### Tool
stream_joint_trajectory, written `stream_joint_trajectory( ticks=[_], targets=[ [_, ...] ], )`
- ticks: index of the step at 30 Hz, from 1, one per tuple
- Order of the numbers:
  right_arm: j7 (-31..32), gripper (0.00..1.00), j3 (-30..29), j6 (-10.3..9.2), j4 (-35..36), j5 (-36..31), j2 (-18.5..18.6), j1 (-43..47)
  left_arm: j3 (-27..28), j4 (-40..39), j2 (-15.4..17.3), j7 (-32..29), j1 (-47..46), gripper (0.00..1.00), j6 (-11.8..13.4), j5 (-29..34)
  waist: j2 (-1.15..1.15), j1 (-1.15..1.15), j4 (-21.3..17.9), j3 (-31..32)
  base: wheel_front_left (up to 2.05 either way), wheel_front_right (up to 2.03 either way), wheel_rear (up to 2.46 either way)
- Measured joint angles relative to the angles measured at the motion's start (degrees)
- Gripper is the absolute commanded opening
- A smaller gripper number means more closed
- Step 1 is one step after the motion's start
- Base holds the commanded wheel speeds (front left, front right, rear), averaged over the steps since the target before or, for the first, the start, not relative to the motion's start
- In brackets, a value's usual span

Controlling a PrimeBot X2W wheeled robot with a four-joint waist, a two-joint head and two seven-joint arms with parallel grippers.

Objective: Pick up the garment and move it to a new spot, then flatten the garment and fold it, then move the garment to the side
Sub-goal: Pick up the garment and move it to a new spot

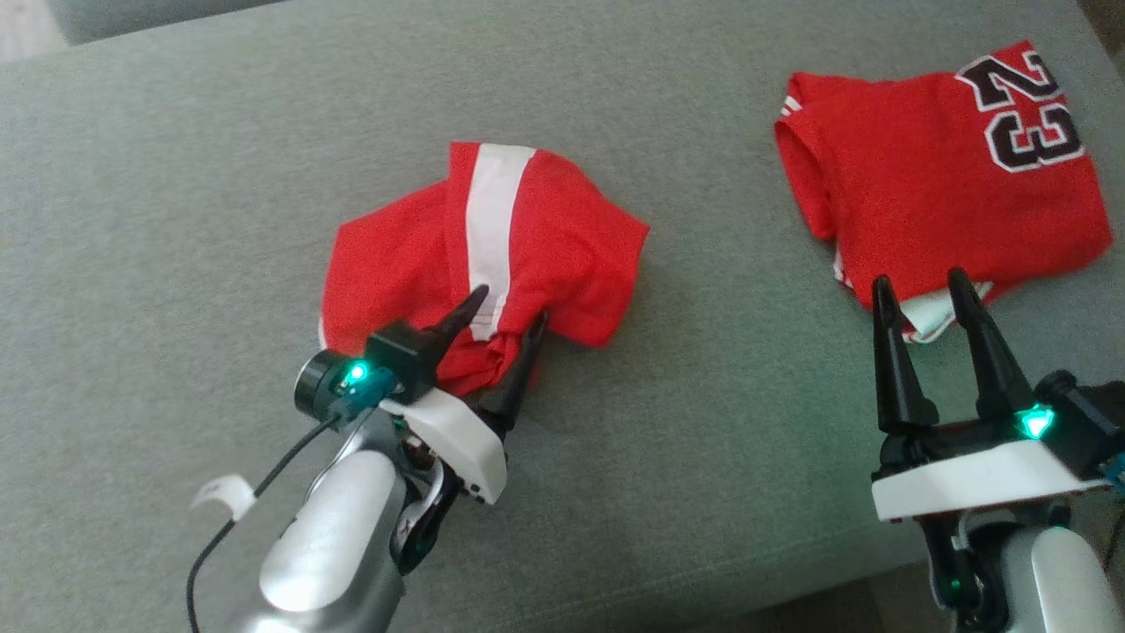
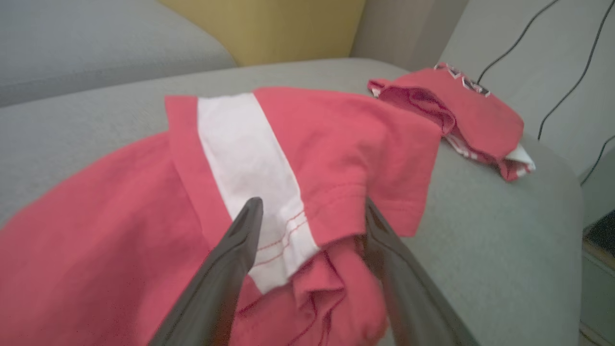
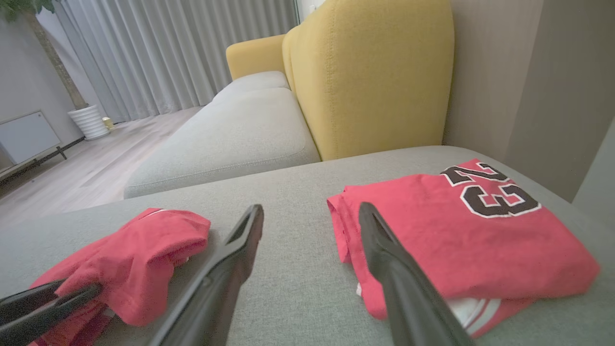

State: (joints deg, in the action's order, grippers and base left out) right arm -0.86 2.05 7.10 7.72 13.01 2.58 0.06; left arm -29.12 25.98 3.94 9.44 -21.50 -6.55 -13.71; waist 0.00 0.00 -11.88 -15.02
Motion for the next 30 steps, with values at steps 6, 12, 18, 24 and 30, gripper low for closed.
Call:
stream_joint_trajectory(
  ticks=[6, 12, 18, 24, 30],
  targets=[
    [0.23, 1.00, -0.08, 0.00, -0.20, -1.43, 0.00, -0.23, 2.30, -6.12, -0.58, 3.88, 0.87, 1.00, 1.91, -2.68, 0.00, 0.00, 3.63, 1.73, 0.00, 0.00, 0.00],
    [1.33, 1.00, -0.74, 0.00, -0.20, -3.09, 0.01, -0.45, 7.43, -12.02, 1.51, 4.77, 5.13, 1.00, 6.37, -2.77, 0.00, 0.00, 8.23, 4.10, 0.00, 0.00, 0.00],
    [1.99, 1.00, -1.08, 0.00, -0.49, -4.36, 0.01, -0.24, 12.80, -14.83, 5.95, 4.79, 10.55, 1.00, 10.44, -2.78, 0.00, 0.00, 12.23, 6.91, 0.00, 0.00, 0.00],
    [2.59, 1.00, -1.10, 0.00, -0.81, -5.28, 0.01, 1.49, 15.16, -17.44, 8.11, 4.76, 14.95, 1.00, 11.62, -3.91, 0.00, 0.00, 14.18, 9.20, 0.00, 0.00, 0.00],
    [3.15, 1.00, -1.18, 0.00, -0.49, -5.60, 0.00, 3.32, 14.90, -21.28, 9.15, 2.97, 19.25, 1.00, 12.62, -4.09, 0.00, 0.00, 14.76, 11.13, 0.00, 0.00, 0.00]
  ],
)
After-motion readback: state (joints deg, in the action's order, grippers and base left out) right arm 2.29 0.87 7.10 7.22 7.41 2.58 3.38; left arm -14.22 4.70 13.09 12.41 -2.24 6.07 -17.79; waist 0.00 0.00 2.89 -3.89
